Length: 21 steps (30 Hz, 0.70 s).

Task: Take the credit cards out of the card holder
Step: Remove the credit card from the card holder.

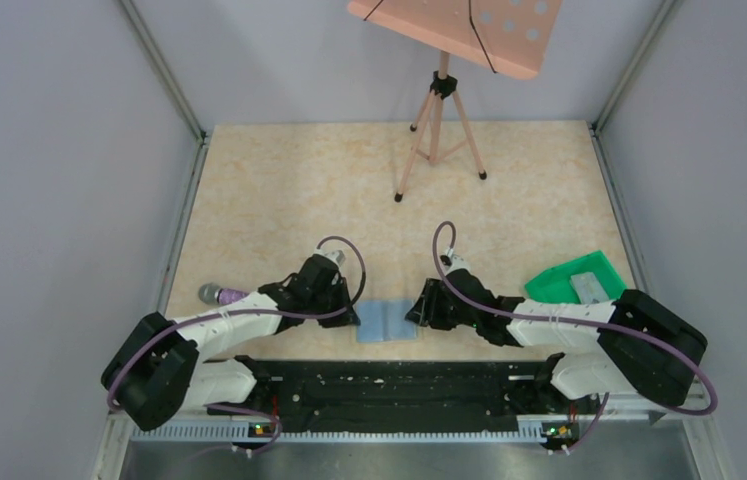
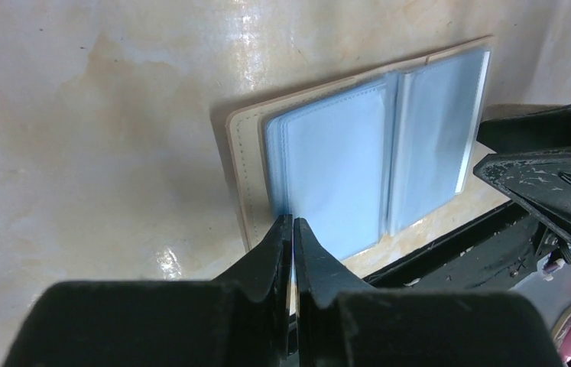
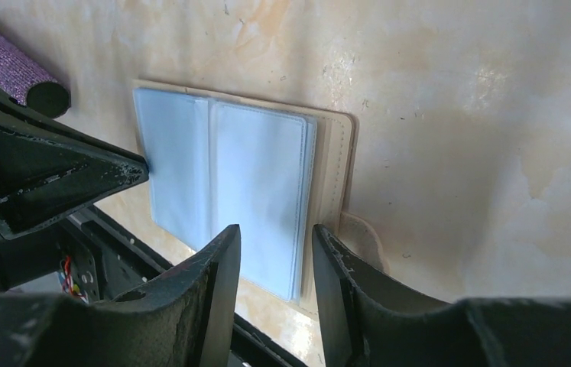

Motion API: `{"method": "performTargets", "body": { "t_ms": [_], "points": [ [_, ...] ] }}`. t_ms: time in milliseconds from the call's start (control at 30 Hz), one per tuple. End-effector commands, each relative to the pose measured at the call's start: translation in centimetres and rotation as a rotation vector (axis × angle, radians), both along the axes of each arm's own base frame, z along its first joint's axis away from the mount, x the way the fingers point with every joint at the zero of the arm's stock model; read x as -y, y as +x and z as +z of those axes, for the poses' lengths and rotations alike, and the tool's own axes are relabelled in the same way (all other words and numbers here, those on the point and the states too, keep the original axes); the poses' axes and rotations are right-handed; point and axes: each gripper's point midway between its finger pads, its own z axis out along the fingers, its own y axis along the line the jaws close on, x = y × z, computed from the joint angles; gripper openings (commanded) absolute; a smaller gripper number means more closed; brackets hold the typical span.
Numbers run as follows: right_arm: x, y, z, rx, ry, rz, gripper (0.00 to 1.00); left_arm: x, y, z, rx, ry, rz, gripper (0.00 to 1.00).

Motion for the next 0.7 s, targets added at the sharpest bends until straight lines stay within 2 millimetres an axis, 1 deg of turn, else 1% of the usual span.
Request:
{"method": "performTargets", "body": {
  "t_ms": [0,233,333,400,467,533,633,667],
  "points": [
    [-0.7,0.7,1.0,0.032,0.021,0.010,0.40,0.2,0.1,-0.3,0.012,-0.008,-0.020,0.09],
    [-1.4,1.3,3.6,0.080,0.053,0.022,0.39,0.1,-0.1,-0.7,0.002,-0.006,-0.021,0.09],
    [-1.9,0.9,4.0,0.067,0.068,0.047,0.39,0.2,0.0,-0.4,0.010,-0.014,-0.019,0.10],
    [-2.2,1.0,4.5,0.073,0.063,0.052,0.40,0.3,0.0,-0.1,0.019,-0.021,-0.018,0.12],
    [-2.4,1.1,4.8,0.081,0.061,0.051,0.41,0.4,0.2,0.5,0.031,-0.031,-0.018,0.18],
    [-2.5,1.1,4.9,0.080,0.060,0.051,0.42,0.4,0.4,1.3,0.048,-0.030,-0.020,0.27],
    [-2.3,1.4,4.4,0.078,0.031,0.032,0.43,0.1,0.9,2.3,0.087,-0.016,-0.020,0.46],
    [-2.2,1.4,4.1,0.074,0.023,0.030,0.43,-0.2,1.0,2.5,0.098,-0.008,-0.015,0.50]
  ]
}}
